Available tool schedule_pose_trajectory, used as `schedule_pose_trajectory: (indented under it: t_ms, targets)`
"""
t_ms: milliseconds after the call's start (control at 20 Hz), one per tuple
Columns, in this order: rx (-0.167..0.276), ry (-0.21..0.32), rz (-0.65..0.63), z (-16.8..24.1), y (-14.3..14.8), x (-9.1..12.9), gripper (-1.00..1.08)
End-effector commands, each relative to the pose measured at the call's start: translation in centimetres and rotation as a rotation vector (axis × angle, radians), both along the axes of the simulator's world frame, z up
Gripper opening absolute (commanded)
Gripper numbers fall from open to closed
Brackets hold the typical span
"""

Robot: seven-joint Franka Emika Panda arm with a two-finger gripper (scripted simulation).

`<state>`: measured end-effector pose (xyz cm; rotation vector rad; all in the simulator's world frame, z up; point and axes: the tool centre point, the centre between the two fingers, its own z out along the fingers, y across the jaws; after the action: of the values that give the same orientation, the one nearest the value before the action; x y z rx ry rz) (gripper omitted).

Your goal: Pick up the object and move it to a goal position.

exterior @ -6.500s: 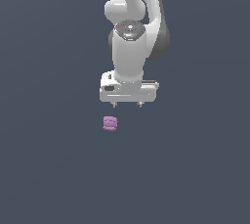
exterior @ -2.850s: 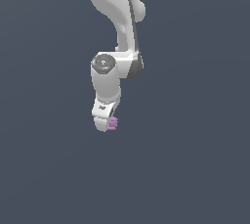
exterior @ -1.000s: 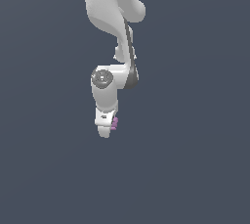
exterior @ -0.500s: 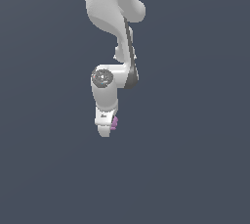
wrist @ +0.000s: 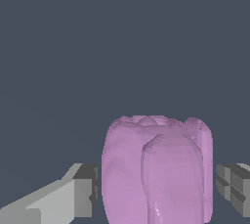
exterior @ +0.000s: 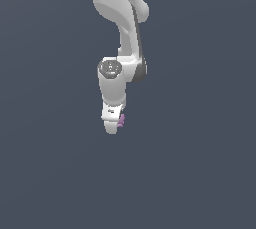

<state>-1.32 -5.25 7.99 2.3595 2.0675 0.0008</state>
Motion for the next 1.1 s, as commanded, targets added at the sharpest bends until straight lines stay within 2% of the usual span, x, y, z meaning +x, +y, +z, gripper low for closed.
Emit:
schedule_pose_trajectory:
  t_ms: [0,650,1050]
  targets:
    - [-0.001,0.000,0.001,1.6,0.9,-0.5,-1.00]
    - [-0.001,0.003,0.002,12.8,7.7,-4.2,-1.00]
    - [0.003,0.004,0.002,17.6,10.5,-5.5,-1.00]
